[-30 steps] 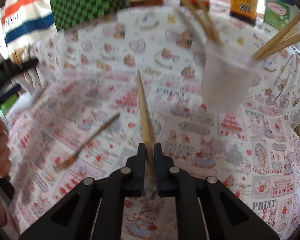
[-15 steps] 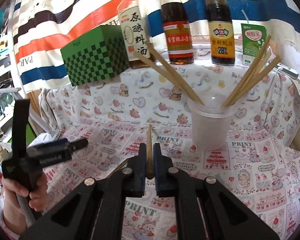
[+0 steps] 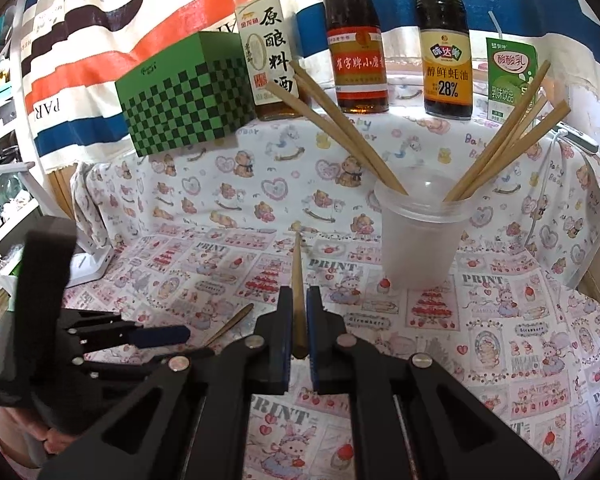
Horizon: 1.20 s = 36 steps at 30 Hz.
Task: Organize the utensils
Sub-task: 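Lower the left gripper onto the metal fork while the right gripper holds the chopstick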
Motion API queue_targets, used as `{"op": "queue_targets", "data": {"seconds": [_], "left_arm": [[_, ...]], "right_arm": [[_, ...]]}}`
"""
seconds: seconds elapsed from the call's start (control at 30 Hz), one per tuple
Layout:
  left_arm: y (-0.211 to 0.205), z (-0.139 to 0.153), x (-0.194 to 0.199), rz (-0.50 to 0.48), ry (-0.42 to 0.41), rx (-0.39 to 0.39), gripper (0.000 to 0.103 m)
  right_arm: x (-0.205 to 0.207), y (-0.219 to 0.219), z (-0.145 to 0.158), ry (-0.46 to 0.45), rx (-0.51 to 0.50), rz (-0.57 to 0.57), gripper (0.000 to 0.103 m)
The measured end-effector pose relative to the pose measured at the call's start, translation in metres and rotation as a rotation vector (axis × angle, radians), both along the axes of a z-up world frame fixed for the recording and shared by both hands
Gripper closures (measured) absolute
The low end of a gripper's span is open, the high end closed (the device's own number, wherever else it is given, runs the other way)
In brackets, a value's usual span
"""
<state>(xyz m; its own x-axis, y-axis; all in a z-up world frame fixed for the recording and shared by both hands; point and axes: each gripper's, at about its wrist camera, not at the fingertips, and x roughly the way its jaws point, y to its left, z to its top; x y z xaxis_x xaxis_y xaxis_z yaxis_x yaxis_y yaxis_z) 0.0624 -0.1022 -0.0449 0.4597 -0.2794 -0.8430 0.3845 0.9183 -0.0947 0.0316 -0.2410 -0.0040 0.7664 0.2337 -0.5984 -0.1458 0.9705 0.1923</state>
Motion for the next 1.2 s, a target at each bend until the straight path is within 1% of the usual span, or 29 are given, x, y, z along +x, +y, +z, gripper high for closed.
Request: {"op": "queue_targets", "data": {"seconds": [0.07, 0.13, 0.2, 0.27, 0.33, 0.43, 0.5, 0.53, 0.63, 0.7, 0.73, 0.77, 0.8, 0.83, 0.9, 0.93, 0.97, 1.0, 1.03, 1.07, 1.13, 1.2], "left_arm": [[-0.001, -0.002, -0.001, 0.009, 0.006, 0.027, 0.076], [0.003, -0.006, 0.002, 0.031, 0.025, 0.042, 0.083], [0.008, -0.008, 0.005, 0.052, 0.027, 0.030, 0.085], [0.010, -0.009, 0.006, 0.058, 0.026, 0.017, 0.090], [0.011, -0.008, 0.005, 0.048, 0.028, 0.023, 0.100], [0.011, -0.007, 0.003, 0.034, 0.039, 0.013, 0.100], [0.008, -0.004, -0.001, 0.024, 0.007, 0.030, 0.100], [0.007, -0.001, -0.001, 0.023, -0.011, 0.025, 0.100], [0.013, 0.014, -0.004, 0.035, -0.074, -0.048, 0.100], [0.016, 0.025, -0.007, 0.070, -0.157, -0.045, 0.101], [0.019, 0.030, -0.009, 0.080, -0.177, -0.060, 0.101], [0.023, 0.032, -0.009, 0.085, -0.177, -0.093, 0.101], [0.029, 0.034, -0.007, 0.094, -0.168, -0.138, 0.101], [0.034, 0.035, -0.006, 0.106, -0.164, -0.169, 0.101], [0.044, 0.039, -0.004, 0.138, -0.170, -0.207, 0.101], [0.048, 0.041, -0.003, 0.151, -0.178, -0.215, 0.101], [0.051, 0.040, -0.001, 0.158, -0.178, -0.222, 0.101], [0.054, 0.040, 0.000, 0.160, -0.169, -0.234, 0.101], [0.055, 0.040, 0.001, 0.165, -0.163, -0.244, 0.101], [0.056, 0.041, 0.001, 0.174, -0.163, -0.249, 0.101], [0.056, 0.042, 0.000, 0.187, -0.184, -0.227, 0.103], [0.054, 0.044, -0.002, 0.195, -0.205, -0.208, 0.103]], "right_arm": [[0.001, 0.001, -0.001, 0.004, -0.002, 0.000, 0.097], [0.001, 0.002, -0.001, 0.003, -0.007, 0.000, 0.097], [0.000, 0.004, -0.001, -0.001, -0.011, 0.003, 0.097], [-0.001, 0.005, -0.001, -0.009, -0.015, 0.006, 0.097], [-0.001, 0.004, -0.001, -0.014, -0.017, 0.003, 0.097], [-0.005, -0.002, 0.004, -0.040, 0.015, -0.010, 0.097], [-0.013, -0.009, 0.012, -0.092, 0.068, -0.025, 0.098], [-0.017, -0.012, 0.017, -0.126, 0.087, -0.025, 0.101], [-0.032, -0.017, 0.032, -0.236, 0.115, -0.036, 0.102], [-0.038, -0.019, 0.040, -0.274, 0.116, -0.027, 0.102], [-0.039, -0.018, 0.041, -0.276, 0.115, -0.022, 0.102], [-0.038, -0.018, 0.042, -0.268, 0.110, -0.009, 0.102], [-0.034, -0.014, 0.041, -0.240, 0.094, 0.036, 0.102], [-0.032, -0.011, 0.039, -0.224, 0.078, 0.042, 0.102], [-0.026, -0.009, 0.032, -0.191, 0.046, -0.009, 0.101], [-0.021, -0.007, 0.027, -0.161, 0.034, 0.000, 0.099], [-0.014, -0.006, 0.022, -0.113, 0.026, 0.027, 0.085], [-0.007, -0.006, 0.015, -0.070, 0.026, 0.034, 0.080], [-0.001, -0.006, 0.010, -0.030, 0.019, 0.039, 0.077], [0.005, -0.004, 0.003, 0.019, -0.004, 0.041, 0.077], [0.013, -0.004, -0.008, 0.068, -0.022, 0.036, 0.077], [0.020, -0.004, -0.018, 0.119, -0.022, 0.058, 0.077]]}}
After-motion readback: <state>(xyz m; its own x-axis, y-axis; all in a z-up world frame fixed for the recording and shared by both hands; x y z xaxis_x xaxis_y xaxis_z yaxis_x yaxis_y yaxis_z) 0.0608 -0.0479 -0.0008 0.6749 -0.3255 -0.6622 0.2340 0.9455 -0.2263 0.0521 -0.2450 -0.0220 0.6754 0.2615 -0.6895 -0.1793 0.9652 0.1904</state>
